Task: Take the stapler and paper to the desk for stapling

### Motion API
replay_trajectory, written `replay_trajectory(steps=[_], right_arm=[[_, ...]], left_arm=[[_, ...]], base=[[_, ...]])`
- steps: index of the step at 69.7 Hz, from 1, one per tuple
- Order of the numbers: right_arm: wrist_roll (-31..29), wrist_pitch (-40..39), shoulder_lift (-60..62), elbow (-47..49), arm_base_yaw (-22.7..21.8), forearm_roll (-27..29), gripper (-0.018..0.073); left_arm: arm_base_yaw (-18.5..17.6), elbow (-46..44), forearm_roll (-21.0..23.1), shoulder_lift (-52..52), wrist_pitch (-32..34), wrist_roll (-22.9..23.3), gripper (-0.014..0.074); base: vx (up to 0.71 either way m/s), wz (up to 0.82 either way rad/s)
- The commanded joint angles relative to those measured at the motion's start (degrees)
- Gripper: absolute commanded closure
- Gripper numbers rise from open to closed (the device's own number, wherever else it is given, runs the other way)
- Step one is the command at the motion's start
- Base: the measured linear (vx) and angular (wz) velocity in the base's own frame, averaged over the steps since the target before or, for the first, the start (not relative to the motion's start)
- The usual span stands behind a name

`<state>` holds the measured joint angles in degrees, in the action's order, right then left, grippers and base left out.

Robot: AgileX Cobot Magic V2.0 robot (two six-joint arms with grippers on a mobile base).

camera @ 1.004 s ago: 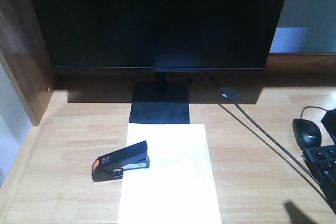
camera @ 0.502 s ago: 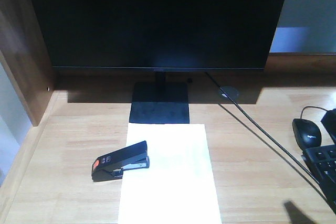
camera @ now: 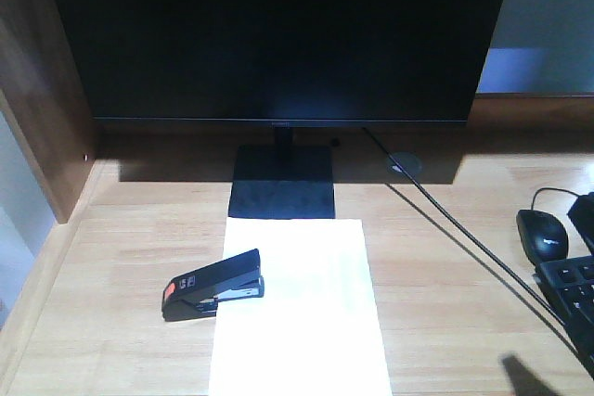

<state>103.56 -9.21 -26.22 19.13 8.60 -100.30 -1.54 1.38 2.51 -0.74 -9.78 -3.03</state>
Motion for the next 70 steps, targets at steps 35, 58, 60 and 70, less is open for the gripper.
replay_trajectory(steps=[35, 58, 60, 70], right_arm=[[-0.4, 0.7, -0.2, 1.7, 0.0, -2.7, 0.0565], [-0.4, 0.7, -0.2, 1.7, 0.0, -2.6, 0.0565], [-0.4, 0.9, -0.2, 1.7, 0.0, -2.6, 0.0565], [-2.1, 2.0, -0.2, 1.7, 0.0, 1.0, 0.0565]], left_arm=[[0.1, 0.6, 0.6, -0.9, 4.1, 0.5, 0.0603], [0.1, 0.6, 0.6, -0.9, 4.1, 0.5, 0.0603], [0.1, 0.6, 0.6, -0.9, 4.1, 0.5, 0.0603], [0.1, 0.6, 0.6, -0.9, 4.1, 0.5, 0.0603]], base=[[0.0, 0.0], [0.0, 0.0], [0.0, 0.0], [0.0, 0.0]])
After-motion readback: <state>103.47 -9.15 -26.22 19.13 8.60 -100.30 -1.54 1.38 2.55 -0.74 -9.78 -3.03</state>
